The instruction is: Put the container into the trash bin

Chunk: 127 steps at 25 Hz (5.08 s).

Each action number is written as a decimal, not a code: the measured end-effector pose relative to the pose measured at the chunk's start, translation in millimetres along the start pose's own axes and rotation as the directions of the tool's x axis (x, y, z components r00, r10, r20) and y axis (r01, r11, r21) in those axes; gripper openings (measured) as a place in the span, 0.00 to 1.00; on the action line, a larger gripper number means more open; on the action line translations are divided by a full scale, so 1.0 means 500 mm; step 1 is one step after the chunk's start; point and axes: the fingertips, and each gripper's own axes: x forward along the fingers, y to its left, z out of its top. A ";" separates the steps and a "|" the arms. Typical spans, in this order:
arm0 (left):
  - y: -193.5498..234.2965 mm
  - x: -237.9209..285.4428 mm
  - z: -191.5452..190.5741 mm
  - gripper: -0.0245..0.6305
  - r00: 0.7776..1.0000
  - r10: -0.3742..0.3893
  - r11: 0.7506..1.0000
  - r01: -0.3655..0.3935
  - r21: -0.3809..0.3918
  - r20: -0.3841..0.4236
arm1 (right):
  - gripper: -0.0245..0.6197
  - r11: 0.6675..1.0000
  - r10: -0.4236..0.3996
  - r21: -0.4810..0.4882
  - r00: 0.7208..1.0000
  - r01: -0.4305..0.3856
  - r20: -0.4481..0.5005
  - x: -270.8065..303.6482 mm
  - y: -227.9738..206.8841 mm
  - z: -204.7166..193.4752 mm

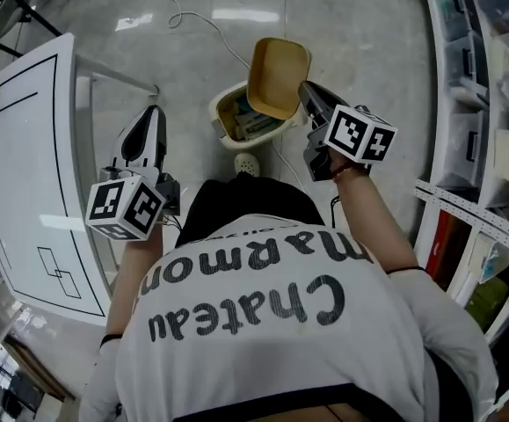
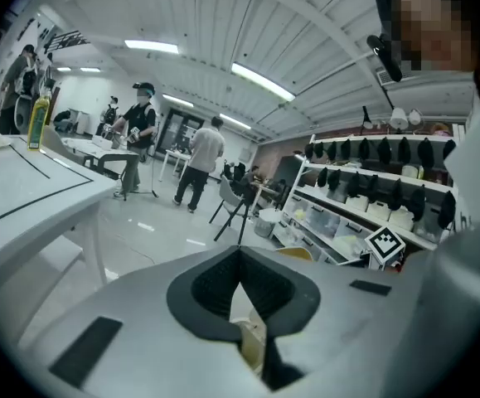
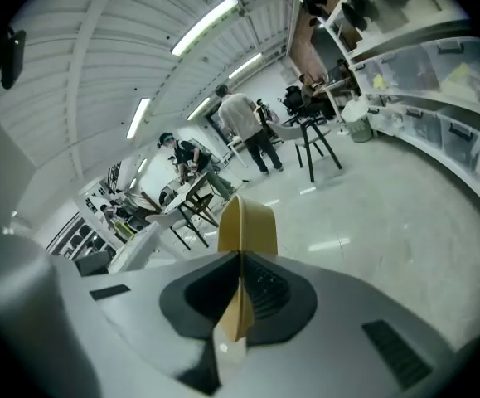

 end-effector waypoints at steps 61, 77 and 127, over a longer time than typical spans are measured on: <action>0.327 0.171 -0.443 0.07 0.937 0.061 0.978 -0.124 -0.165 -0.345 | 0.10 0.428 -0.471 -0.772 0.613 -0.469 -0.634 0.577 -0.303 -0.683; 0.347 0.190 -0.478 0.07 0.952 0.042 0.978 -0.101 -0.182 -0.302 | 0.10 0.302 -0.507 -0.720 0.534 -0.624 -0.676 0.639 -0.367 -0.766; 0.045 0.065 0.032 0.07 0.992 -0.036 0.998 0.042 -0.048 0.123 | 0.10 0.857 -0.248 -0.515 0.857 -0.025 -0.452 0.296 -0.013 -0.284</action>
